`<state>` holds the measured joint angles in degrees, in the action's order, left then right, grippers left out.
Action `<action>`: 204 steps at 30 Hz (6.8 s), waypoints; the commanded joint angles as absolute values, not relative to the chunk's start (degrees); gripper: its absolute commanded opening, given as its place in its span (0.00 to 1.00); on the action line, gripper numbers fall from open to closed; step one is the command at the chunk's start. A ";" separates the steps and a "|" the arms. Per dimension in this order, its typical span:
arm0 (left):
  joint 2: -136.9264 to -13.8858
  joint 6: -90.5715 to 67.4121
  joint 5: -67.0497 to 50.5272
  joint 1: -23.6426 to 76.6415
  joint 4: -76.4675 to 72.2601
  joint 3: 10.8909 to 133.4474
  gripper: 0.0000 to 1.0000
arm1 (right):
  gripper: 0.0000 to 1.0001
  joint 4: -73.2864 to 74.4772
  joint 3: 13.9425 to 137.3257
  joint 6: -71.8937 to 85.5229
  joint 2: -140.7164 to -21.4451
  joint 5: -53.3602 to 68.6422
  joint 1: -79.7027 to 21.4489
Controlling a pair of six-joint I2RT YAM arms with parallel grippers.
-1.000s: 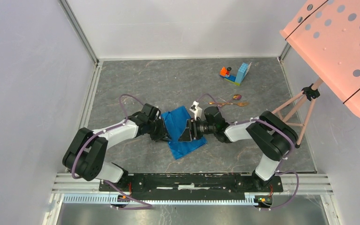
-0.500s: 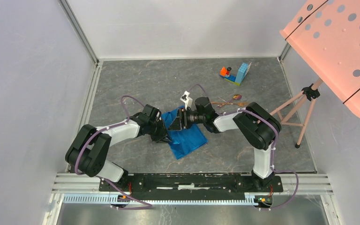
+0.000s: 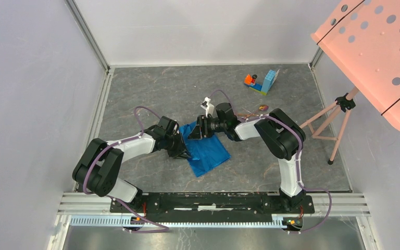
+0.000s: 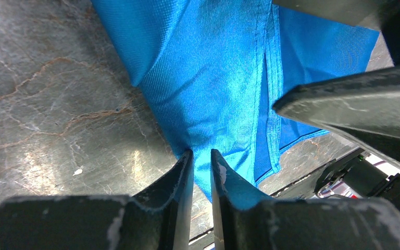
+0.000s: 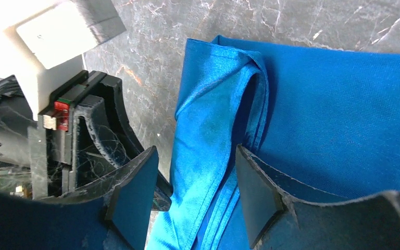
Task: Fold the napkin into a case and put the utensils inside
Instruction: Smooth out the 2/3-rectangle-folded napkin at the center of the board, then fold the 2/3-rectangle-folded napkin at the center of the board.
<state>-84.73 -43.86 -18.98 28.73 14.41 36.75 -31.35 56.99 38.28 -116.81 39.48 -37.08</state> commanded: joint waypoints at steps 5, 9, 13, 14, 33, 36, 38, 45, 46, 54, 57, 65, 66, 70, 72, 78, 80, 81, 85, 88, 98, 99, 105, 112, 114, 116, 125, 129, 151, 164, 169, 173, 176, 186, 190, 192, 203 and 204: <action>-85.64 -43.94 -16.70 28.99 14.19 35.18 0.25 | 0.58 -32.89 58.64 37.86 -118.74 41.22 -37.39; -85.76 -44.03 -16.72 29.00 13.98 35.45 0.25 | 0.53 -36.35 56.22 40.00 -117.54 42.69 -37.89; -85.70 -44.20 -16.62 28.94 13.92 35.69 0.25 | 0.51 -38.21 53.36 40.79 -115.93 43.54 -38.75; -85.57 -44.29 -16.54 28.92 13.89 35.80 0.25 | 0.51 -38.99 52.39 41.17 -115.31 43.74 -38.84; -82.33 -45.17 -17.13 28.92 13.31 36.37 0.25 | 0.44 -54.33 37.16 49.91 -109.36 46.50 -40.84; -80.68 -45.10 -17.21 28.93 14.36 36.79 0.25 | 0.40 -54.80 36.29 49.91 -109.19 46.28 -41.20; -79.48 -44.98 -17.16 28.92 15.33 37.15 0.25 | 0.38 -54.22 35.63 49.15 -108.90 46.08 -41.21; -76.06 -44.30 -16.52 28.93 18.54 38.52 0.26 | 0.33 -53.28 34.10 47.87 -108.43 45.31 -41.29; -75.67 -44.23 -16.35 28.92 18.92 38.56 0.26 | 0.33 -52.98 34.06 47.49 -108.50 45.06 -41.30; -73.49 -43.95 -15.75 28.97 20.82 38.82 0.26 | 0.19 -52.81 34.15 47.04 -109.01 44.38 -41.40; -72.88 -44.03 -15.61 28.92 21.13 38.85 0.26 | 0.06 -51.74 34.33 46.74 -107.69 44.39 -41.19; -72.49 -44.33 -16.63 28.99 20.62 38.16 0.26 | 0.00 -40.89 37.31 40.66 -105.67 45.18 -39.72; -72.50 -44.48 -16.90 28.94 20.23 37.91 0.26 | 0.00 -39.93 37.54 39.97 -105.60 45.09 -39.45; -73.55 -45.02 -18.86 29.18 18.55 37.17 0.26 | 0.00 -35.53 39.50 37.24 -105.22 44.98 -38.14; -74.00 -45.05 -18.95 29.48 18.22 37.03 0.27 | 0.00 -31.16 41.08 34.43 -105.18 44.29 -37.66; -75.26 -45.44 -19.69 30.13 16.52 36.71 0.28 | 0.00 -25.21 43.19 30.70 -105.37 42.46 -37.17; -75.96 -45.58 -19.78 30.29 15.96 36.58 0.28 | 0.00 -24.72 43.25 30.29 -105.39 42.09 -37.10; -76.46 -45.54 -19.71 30.32 15.64 36.62 0.28 | 0.00 -23.92 43.41 29.87 -105.30 41.34 -37.09; -77.87 -45.99 -17.45 30.28 14.92 36.88 0.28 | 0.00 -21.17 43.77 27.78 -104.25 38.69 -37.07; -79.57 -46.51 -17.25 30.16 13.43 38.79 0.28 | 0.00 -20.47 44.49 27.21 -104.58 38.46 -37.07; -89.78 -46.40 -16.08 25.18 11.09 47.82 0.24 | 0.01 -20.53 44.82 27.00 -104.79 38.14 -37.12; -90.92 -46.09 -15.99 25.10 11.02 48.99 0.24 | 0.01 -20.48 44.82 26.96 -104.87 38.14 -37.13; -99.49 -43.56 -13.13 24.31 11.93 54.37 0.22 | 0.02 -20.46 44.78 26.87 -104.26 38.08 -37.15; -102.84 -43.33 -12.57 23.20 10.52 54.53 0.21 | 0.05 -10.15 45.88 20.61 -99.93 30.36 -37.60; -102.59 -43.20 -12.73 23.15 10.37 54.23 0.21 | 0.14 -6.30 45.97 17.94 -98.03 25.46 -38.26; -102.64 -42.98 -13.04 23.14 10.59 54.31 0.21 | 0.20 -2.70 46.55 15.06 -96.10 21.87 -39.05; -102.87 -42.76 -14.41 23.20 10.14 53.88 0.20 | 0.40 -7.50 48.09 16.02 -93.64 32.51 -41.37; -103.01 -42.54 -14.32 23.18 10.43 53.94 0.20 | 0.38 -20.43 43.14 24.06 -97.95 40.91 -41.47; -105.27 -34.36 -23.65 24.01 15.75 60.14 0.20 | 0.46 -28.74 41.39 33.82 -92.16 29.27 -53.89; -106.57 -33.16 -23.62 25.03 18.17 63.57 0.25 | 0.74 -2.50 34.42 13.48 -80.49 28.90 -23.58; -102.24 -34.59 -24.12 25.89 19.34 65.63 0.34 | 0.72 -8.57 31.57 15.72 -83.29 32.14 -22.78; -97.20 -35.12 -24.16 26.54 21.62 67.35 0.46 | 0.62 -14.39 28.29 18.74 -85.16 34.19 -22.99; -93.04 -35.83 -23.91 27.01 22.81 66.81 0.54 | 0.50 -18.98 25.98 21.53 -86.05 35.67 -23.88; -78.93 -39.03 -12.78 37.03 26.56 55.07 0.66 | 0.46 -38.78 15.54 43.54 -76.97 29.95 -41.34; -73.19 -45.17 -3.05 47.00 29.60 51.79 0.69 | 0.73 -16.62 18.35 33.17 -67.77 19.84 -35.00; -73.09 -48.18 3.48 53.54 32.58 52.83 0.70 | 0.86 -6.86 20.82 26.94 -64.24 15.12 -31.08; -99.45 -53.16 20.52 70.61 51.56 75.56 0.68 | 0.98 7.55 23.91 17.57 -60.63 17.75 -13.81; -101.30 -52.86 20.95 70.54 52.09 76.68 0.68 | 0.98 7.11 23.37 17.41 -60.64 19.49 -13.19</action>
